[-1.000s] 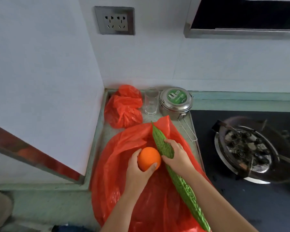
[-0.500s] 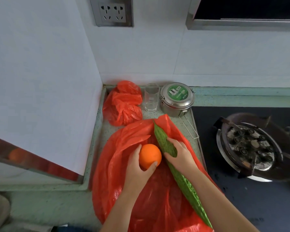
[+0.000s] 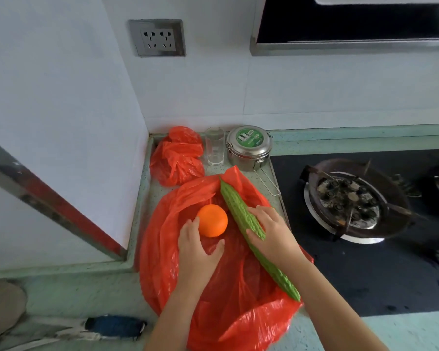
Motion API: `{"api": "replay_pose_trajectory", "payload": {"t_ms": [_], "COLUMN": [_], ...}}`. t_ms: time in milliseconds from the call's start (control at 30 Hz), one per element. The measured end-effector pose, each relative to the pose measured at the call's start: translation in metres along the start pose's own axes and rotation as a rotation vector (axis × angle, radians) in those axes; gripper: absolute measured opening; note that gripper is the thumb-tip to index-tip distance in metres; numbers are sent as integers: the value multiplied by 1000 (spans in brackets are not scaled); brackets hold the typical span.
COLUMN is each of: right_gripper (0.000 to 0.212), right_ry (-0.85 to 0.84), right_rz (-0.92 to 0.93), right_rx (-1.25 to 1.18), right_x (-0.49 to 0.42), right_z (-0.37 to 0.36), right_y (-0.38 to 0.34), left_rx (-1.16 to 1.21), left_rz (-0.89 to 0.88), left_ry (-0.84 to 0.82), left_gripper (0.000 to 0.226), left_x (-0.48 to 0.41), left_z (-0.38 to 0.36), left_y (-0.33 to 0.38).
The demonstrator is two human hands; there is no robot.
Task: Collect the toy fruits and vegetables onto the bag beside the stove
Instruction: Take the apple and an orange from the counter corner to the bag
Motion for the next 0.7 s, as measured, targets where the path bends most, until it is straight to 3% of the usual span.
{"api": "replay_pose_trajectory", "payload": {"t_ms": [200,367,700], "right_gripper": [41,39,41], "right_ry": [161,280,497], "right_rz": [59,-28,-255], "right_rx": [126,207,304], "right_x": [45,87,188], "right_z": [38,65,149], "right_y": [5,23,89], "left_rx": [-65,-130,-86], "left_rz": [-337,-569,-807], "left_ry": [83,-17,-224], "left_gripper": [54,50,42], "left_x": [20,42,109], "left_z": [-1,-30,-109], "left_y": [46,88,178]}}
Point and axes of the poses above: each hand's wrist, its own x-axis away from the middle knuckle, its own z-axis out of the back of the hand, y = z × x, the point moved 1 cm from there along -x, towards the middle knuckle, and after that the axes turned 2 degrees about y, right-handed, at the moved point
